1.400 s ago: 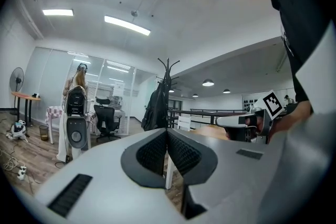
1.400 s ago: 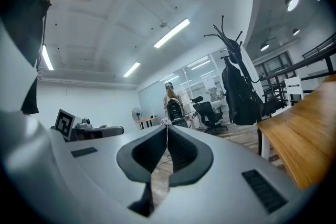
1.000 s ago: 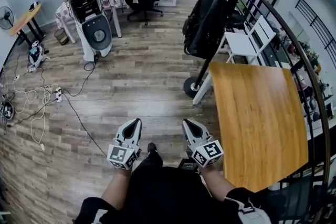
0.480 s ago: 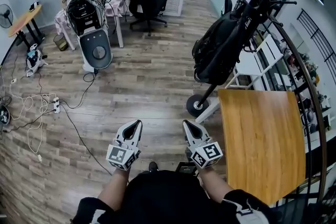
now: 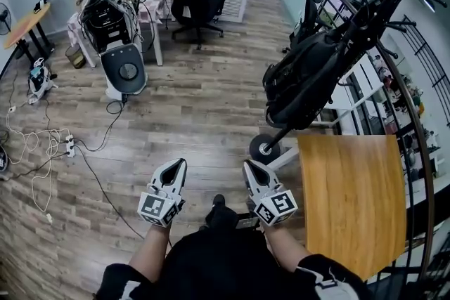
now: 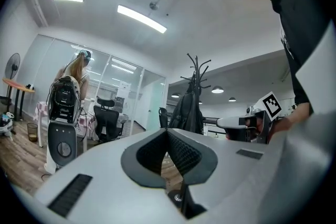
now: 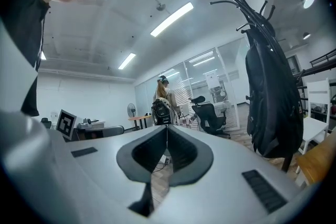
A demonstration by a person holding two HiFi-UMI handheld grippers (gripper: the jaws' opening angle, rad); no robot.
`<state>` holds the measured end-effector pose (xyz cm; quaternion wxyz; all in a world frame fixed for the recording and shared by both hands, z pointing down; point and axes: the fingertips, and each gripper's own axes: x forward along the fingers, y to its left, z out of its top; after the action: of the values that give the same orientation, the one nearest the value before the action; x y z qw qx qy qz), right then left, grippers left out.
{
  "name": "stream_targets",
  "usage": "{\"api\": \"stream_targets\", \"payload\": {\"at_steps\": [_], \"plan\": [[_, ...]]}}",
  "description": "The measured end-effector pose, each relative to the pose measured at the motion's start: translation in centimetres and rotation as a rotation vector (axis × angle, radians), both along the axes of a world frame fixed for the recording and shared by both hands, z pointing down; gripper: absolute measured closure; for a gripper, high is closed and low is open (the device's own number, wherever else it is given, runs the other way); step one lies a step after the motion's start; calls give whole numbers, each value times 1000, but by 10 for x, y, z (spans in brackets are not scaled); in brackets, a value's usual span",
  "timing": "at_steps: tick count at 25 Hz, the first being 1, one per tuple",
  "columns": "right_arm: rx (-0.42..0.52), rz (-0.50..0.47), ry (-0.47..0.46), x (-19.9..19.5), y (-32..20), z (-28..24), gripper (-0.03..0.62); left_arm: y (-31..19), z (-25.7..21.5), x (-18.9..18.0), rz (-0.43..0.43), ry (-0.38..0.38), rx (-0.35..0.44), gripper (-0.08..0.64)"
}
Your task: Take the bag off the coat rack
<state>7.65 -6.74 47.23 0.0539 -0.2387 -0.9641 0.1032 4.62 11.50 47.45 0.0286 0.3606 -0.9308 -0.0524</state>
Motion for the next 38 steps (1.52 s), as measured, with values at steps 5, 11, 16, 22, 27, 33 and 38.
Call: {"api": "stream_targets", "payload": {"at_steps": [5, 11, 16, 22, 27, 33, 38], "plan": [[-11, -6, 11, -43, -1, 7, 560, 3, 1, -45, -4, -4, 30, 545], [-41, -18, 20, -129, -5, 13, 560, -2, -1, -122, -17, 6, 22, 545], [-74, -37, -19, -211, -13, -4, 560, -9, -11, -201, -24, 16, 7, 545], [-6, -47, -112, -288, -21, -16, 560, -31, -37, -272, 26, -59, 42, 545], [22, -39, -164, -330, -33, -31, 560, -53, -44, -321, 49, -95, 18, 545], [-18, -4, -181, -359, -56, -39, 560, -70, -45, -368, 72, -85, 45, 545], [7, 39, -197, -373, -67, -40, 561, -90, -50, -405, 174, -100, 109, 546]]}}
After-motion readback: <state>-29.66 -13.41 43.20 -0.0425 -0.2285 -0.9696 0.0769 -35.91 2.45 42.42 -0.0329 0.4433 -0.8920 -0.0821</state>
